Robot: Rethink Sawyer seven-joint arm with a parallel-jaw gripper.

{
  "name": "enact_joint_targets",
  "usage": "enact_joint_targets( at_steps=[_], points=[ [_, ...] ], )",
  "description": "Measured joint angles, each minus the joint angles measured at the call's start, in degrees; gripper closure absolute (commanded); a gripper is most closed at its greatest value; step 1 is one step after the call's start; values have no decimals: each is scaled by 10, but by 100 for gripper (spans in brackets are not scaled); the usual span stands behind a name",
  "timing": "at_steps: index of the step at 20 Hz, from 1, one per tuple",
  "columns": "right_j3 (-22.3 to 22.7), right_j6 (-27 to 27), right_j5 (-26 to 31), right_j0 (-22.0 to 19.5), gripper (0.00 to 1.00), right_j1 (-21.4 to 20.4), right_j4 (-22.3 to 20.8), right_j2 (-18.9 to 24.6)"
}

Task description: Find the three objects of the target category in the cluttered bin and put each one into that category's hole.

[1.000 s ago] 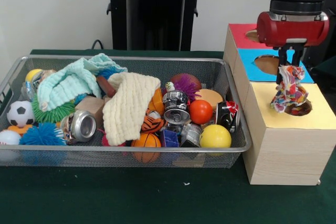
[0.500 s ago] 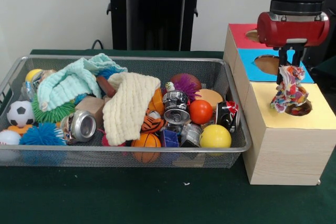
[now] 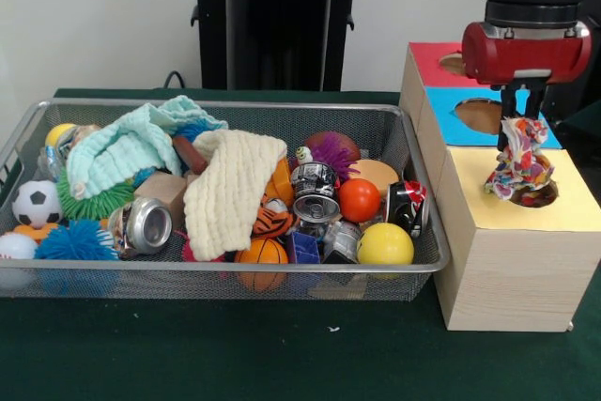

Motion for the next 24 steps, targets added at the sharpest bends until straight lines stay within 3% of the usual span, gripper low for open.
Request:
enact_joint_targets(
  at_steps=[14,24],
  points=[
    [28,0,-78,-4,100,30,0,3],
    [29,0,-84,-4,100,34,5,3]
  ],
)
